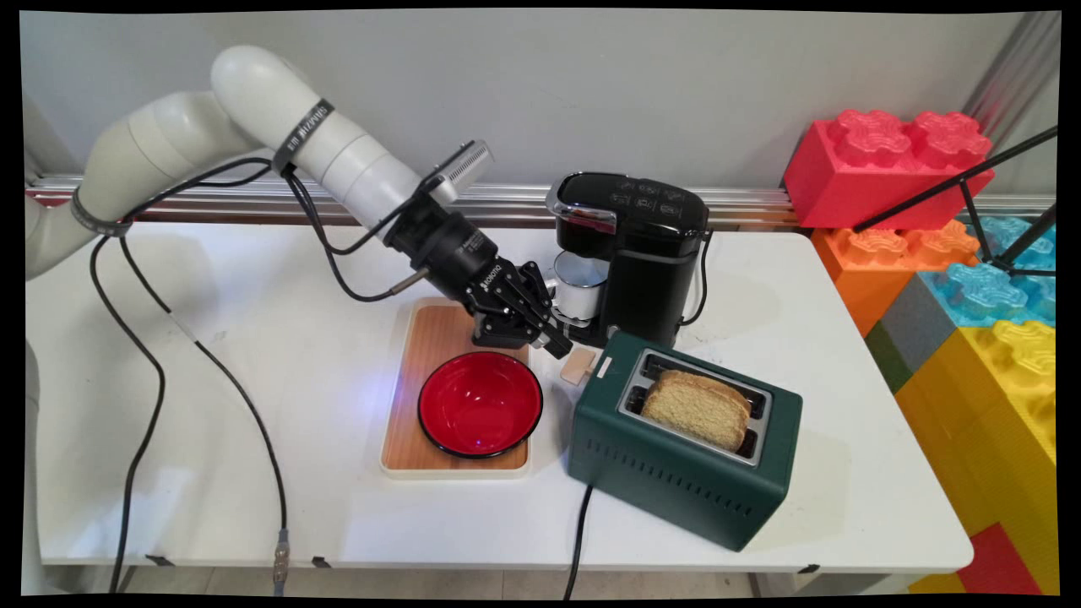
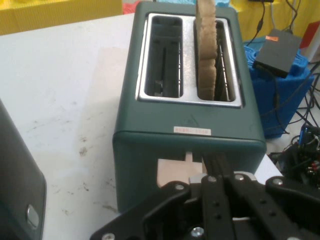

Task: Press the toaster switch

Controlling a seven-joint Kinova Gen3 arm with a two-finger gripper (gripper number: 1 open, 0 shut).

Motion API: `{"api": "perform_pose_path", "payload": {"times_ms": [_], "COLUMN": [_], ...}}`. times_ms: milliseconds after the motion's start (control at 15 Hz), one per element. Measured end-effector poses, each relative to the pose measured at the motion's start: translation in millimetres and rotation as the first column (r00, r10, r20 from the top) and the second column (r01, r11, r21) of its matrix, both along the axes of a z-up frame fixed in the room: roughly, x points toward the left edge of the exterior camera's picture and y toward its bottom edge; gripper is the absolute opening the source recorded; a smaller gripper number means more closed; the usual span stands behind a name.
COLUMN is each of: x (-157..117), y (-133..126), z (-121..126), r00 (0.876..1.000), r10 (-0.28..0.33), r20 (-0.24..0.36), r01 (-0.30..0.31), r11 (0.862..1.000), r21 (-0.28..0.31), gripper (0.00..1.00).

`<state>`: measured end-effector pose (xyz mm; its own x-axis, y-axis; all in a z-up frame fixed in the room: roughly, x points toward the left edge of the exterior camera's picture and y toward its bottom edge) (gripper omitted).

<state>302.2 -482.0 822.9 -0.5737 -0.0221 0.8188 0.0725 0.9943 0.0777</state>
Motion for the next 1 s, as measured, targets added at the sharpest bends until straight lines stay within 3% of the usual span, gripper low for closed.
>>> {"api": "perform_pose_path", "payload": {"times_ms": [1000], "x": [-15.3], "y": [-0.3], "z": [-26.2], "r00": [0.999], "r10": [0.052], "r20": [-0.003], "r01": [-0.052], "r11": [0.998], "r21": [0.024], "gripper": [0.00]}}
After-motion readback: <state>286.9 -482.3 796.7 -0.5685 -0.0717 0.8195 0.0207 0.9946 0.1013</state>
